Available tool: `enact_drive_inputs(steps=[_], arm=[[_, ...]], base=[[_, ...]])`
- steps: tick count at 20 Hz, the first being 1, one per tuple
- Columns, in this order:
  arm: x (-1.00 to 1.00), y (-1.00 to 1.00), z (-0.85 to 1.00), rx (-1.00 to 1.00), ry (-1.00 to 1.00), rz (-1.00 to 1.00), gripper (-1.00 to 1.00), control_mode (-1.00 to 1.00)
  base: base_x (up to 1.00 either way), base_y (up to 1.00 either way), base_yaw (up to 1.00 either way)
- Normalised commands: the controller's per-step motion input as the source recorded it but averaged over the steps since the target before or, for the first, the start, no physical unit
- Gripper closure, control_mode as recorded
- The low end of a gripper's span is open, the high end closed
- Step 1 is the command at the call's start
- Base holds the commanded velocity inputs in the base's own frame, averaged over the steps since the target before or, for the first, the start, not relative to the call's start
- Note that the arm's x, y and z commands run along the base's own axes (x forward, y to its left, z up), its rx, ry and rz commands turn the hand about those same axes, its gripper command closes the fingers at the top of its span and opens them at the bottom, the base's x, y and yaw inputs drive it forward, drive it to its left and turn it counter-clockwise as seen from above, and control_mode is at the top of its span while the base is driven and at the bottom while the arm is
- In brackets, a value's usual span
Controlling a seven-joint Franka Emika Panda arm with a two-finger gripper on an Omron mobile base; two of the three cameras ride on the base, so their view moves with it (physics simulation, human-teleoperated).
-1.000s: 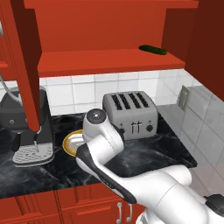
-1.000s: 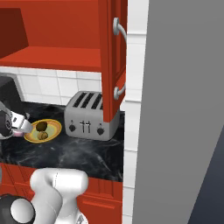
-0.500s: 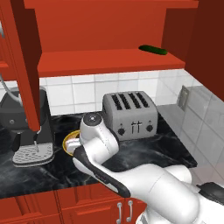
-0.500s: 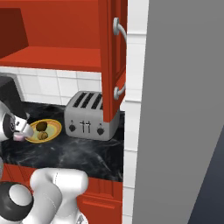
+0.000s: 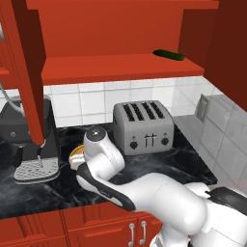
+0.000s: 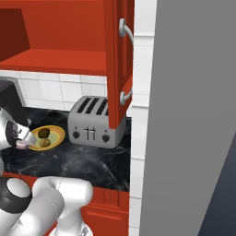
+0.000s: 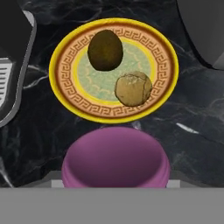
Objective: Pick the avocado and bread from the counter and place them on the plate. Then pick the jam from the cabinet and place it next to the plate. Lastly close the cabinet door.
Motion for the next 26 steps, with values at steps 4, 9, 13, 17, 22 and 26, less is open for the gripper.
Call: enact_drive_inputs(steps=[4,9,13,17,22,26], arm=[[0.12,-0.03,-0.12,0.00,0.00,-0.08,1.00,-1.00],[0.00,-0.03,-0.15,0.00,0.00,-0.14,1.00,-1.00],[0.04,-0.02,-0.15,0.00,0.00,-0.14,1.00,-1.00],[0.11,-0.02,-0.16,0.00,0.00,-0.10,1.00,-1.00],[0.14,-0.02,-0.19,0.00,0.02,-0.07,1.00,-1.00],[0.21,-0.05,-0.21,0.00,0.04,-0.04,1.00,-1.00]], base=[[0.00,0.00,0.00],[0.00,0.00,0.00],[0.00,0.00,0.00],[0.00,0.00,0.00],[0.00,0.00,0.00],[0.00,0.00,0.00]])
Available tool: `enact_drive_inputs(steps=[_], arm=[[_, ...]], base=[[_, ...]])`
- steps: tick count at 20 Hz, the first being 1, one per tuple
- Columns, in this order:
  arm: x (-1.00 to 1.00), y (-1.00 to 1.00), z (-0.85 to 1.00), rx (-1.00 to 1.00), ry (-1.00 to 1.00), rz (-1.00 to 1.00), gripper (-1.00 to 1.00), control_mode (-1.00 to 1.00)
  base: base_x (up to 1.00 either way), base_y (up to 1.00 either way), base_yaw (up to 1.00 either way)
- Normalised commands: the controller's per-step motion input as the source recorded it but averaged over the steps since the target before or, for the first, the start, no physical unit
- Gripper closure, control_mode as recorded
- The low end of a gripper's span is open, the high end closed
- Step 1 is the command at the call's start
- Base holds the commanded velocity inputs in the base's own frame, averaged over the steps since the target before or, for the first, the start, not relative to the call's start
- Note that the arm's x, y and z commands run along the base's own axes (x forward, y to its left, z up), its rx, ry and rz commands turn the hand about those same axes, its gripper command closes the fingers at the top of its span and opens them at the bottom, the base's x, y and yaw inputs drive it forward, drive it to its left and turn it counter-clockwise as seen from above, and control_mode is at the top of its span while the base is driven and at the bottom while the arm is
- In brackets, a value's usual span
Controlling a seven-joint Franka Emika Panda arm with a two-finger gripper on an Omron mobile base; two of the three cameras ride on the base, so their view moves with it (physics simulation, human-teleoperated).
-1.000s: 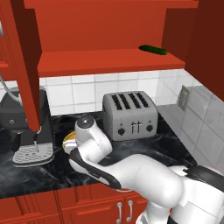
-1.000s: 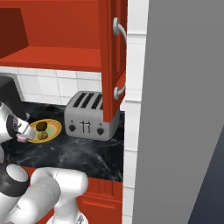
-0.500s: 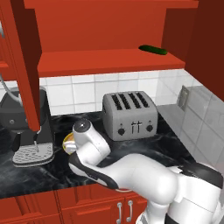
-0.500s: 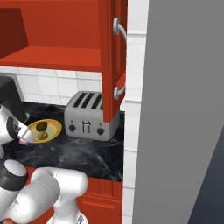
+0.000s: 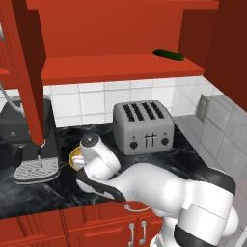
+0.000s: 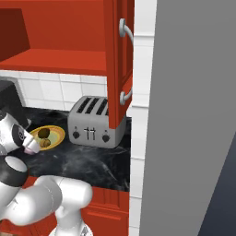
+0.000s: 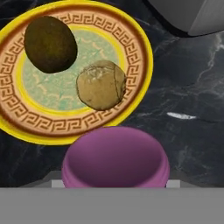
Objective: Pick the avocado and bread from the counter and place them on the plate. Then pick the jam from the cabinet and place it next to the plate. Lastly close the cabinet door.
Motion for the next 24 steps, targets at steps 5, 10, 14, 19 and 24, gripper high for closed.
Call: enact_drive_inputs(steps=[5,10,14,19,24], arm=[[0.25,-0.09,-0.21,0.00,0.04,-0.04,1.00,-1.00],[0.14,-0.02,-0.19,0.00,0.00,-0.03,1.00,-1.00],[0.00,0.00,-0.13,0.00,0.01,-0.02,1.00,-1.00],[0.02,0.00,-0.09,0.00,0.00,-0.02,1.00,-1.00],[0.00,0.00,-0.02,0.01,0.02,-0.03,-1.00,-1.00]], base=[[0.00,0.00,0.00],[0.00,0.00,0.00],[0.00,0.00,0.00],[0.00,0.00,0.00],[0.00,0.00,0.00]])
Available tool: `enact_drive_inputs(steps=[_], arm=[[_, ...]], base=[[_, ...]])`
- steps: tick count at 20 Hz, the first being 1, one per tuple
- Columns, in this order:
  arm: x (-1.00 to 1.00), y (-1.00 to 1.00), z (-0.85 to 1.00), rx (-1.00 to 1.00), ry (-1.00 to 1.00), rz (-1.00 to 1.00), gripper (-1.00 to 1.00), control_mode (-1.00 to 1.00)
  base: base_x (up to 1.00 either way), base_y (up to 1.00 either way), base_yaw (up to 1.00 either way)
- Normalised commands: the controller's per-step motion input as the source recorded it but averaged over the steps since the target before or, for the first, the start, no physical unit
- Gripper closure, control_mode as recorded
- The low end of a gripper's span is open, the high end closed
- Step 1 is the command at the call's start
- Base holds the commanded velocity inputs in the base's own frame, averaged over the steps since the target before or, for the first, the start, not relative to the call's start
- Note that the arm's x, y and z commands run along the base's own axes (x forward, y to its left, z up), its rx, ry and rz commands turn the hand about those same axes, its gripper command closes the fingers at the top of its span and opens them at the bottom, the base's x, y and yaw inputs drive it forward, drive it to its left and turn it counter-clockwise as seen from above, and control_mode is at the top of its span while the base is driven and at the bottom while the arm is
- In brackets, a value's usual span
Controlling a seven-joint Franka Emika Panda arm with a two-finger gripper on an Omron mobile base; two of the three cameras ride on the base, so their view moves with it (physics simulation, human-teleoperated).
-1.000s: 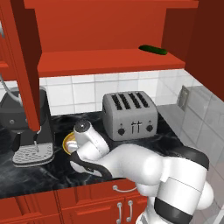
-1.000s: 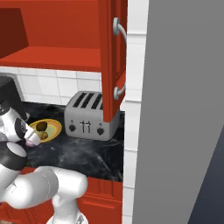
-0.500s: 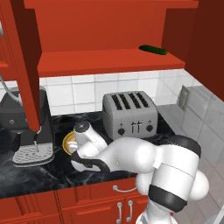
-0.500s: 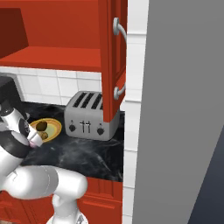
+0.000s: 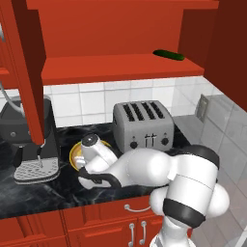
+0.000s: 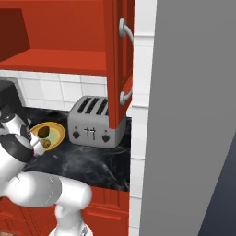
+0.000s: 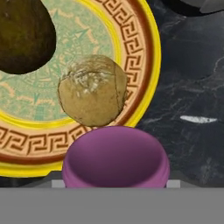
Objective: Pick the avocado and bread from the counter and place them on the plate. Then pick the jam from the cabinet and place it next to the plate. Lastly close the cabinet door.
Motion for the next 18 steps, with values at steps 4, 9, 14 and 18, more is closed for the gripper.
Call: enact_drive_inputs(steps=[4,9,14,18], arm=[[-0.11,0.00,0.00,0.00,0.00,-0.03,-1.00,-1.00],[-0.23,0.00,0.15,0.00,0.00,-0.02,-1.00,-1.00],[-0.11,0.00,0.19,0.00,0.00,-0.02,-1.00,-1.00],[-0.21,-0.02,0.35,0.00,0.00,-0.03,-1.00,-1.00]], base=[[0.00,0.00,0.00],[0.00,0.00,0.00],[0.00,0.00,0.00],[0.00,0.00,0.00]])
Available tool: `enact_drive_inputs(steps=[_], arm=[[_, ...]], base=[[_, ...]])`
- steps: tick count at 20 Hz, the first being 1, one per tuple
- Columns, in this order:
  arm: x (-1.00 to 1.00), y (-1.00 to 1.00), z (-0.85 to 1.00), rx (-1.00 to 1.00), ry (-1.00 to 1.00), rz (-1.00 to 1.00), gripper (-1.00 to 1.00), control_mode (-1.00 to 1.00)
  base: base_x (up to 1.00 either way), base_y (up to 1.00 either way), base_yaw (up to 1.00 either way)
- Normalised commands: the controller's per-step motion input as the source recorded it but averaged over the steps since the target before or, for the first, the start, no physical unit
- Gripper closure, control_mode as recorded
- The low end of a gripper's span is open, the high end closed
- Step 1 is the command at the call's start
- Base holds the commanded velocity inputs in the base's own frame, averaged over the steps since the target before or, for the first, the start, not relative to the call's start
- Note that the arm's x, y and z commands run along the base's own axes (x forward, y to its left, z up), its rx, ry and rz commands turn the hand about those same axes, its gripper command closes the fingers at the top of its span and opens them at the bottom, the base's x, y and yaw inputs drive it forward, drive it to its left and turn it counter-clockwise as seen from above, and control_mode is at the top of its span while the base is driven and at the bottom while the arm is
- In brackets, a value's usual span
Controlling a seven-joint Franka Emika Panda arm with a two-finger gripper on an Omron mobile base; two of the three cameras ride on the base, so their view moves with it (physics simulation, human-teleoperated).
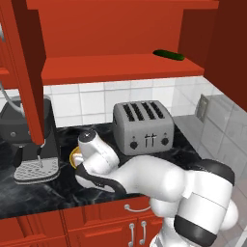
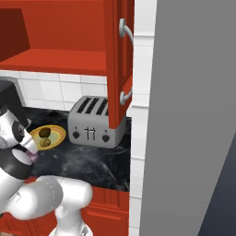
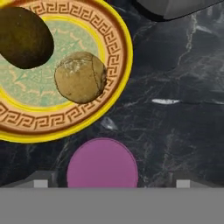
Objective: Pick the avocado and bread from the counter and place them on the plate. Then pick the jam from the cabinet and place it next to the plate. Lastly close the cabinet door.
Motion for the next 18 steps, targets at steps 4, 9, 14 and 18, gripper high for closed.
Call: enact_drive_inputs(steps=[4,9,14,18], arm=[[-0.44,-0.04,0.46,0.00,-0.02,0.00,-1.00,-1.00],[-0.58,-0.03,0.43,0.00,-0.02,0.01,-1.00,-1.00],[-0.66,-0.25,0.23,0.00,-0.05,0.04,-1.00,-1.00],[-0.64,-0.29,0.28,0.01,-0.05,0.07,-1.00,-1.00]], base=[[0.00,0.00,0.00],[0.00,0.00,0.00],[0.00,0.00,0.00],[0.00,0.00,0.00]])
